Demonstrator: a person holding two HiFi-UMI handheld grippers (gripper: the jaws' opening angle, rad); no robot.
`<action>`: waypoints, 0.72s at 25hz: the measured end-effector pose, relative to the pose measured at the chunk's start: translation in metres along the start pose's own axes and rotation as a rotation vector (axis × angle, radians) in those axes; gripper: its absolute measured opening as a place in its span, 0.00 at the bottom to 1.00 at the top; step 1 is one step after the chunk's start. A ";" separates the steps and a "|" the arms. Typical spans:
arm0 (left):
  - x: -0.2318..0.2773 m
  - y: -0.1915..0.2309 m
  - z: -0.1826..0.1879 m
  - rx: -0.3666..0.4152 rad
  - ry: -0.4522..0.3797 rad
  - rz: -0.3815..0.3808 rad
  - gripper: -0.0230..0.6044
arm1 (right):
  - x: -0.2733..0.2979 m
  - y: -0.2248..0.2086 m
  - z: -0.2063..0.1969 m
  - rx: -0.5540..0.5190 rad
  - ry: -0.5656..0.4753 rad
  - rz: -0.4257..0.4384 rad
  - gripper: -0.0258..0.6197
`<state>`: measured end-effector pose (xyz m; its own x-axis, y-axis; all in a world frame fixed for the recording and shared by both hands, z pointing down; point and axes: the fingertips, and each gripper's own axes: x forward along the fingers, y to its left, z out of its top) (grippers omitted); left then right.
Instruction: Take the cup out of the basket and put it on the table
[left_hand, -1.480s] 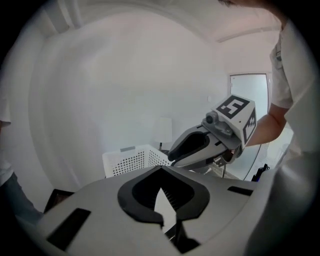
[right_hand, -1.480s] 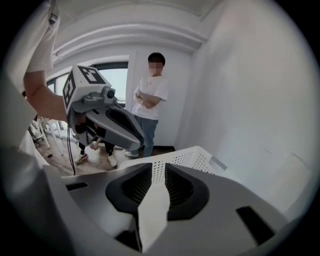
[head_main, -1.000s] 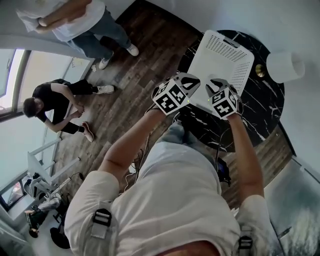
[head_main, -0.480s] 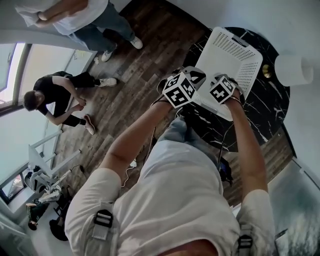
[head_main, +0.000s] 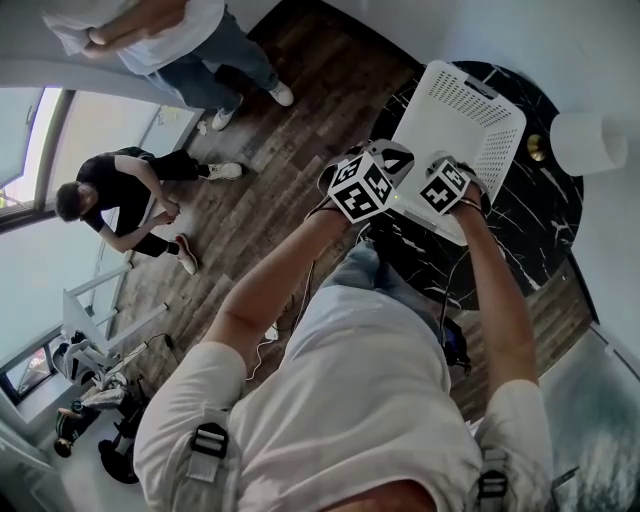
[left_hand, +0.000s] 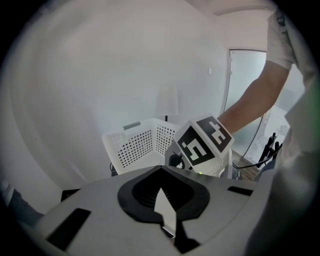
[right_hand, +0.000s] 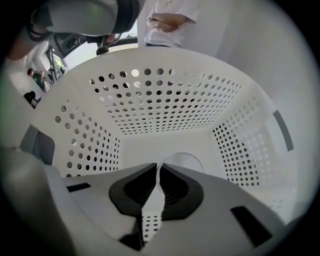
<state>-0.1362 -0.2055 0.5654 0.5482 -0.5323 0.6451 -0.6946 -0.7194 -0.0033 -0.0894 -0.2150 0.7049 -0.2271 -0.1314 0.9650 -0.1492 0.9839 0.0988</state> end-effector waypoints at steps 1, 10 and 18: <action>-0.002 -0.001 0.001 -0.001 -0.004 0.003 0.04 | -0.004 0.001 0.000 0.001 -0.014 -0.005 0.08; -0.029 -0.023 0.022 -0.029 -0.093 0.045 0.04 | -0.092 0.004 0.016 -0.009 -0.223 -0.126 0.08; -0.077 -0.053 0.063 -0.054 -0.242 0.115 0.04 | -0.195 0.021 0.027 0.011 -0.444 -0.254 0.08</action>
<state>-0.1119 -0.1541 0.4673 0.5554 -0.7048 0.4413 -0.7787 -0.6270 -0.0213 -0.0738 -0.1724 0.5121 -0.5691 -0.4078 0.7140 -0.2628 0.9130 0.3120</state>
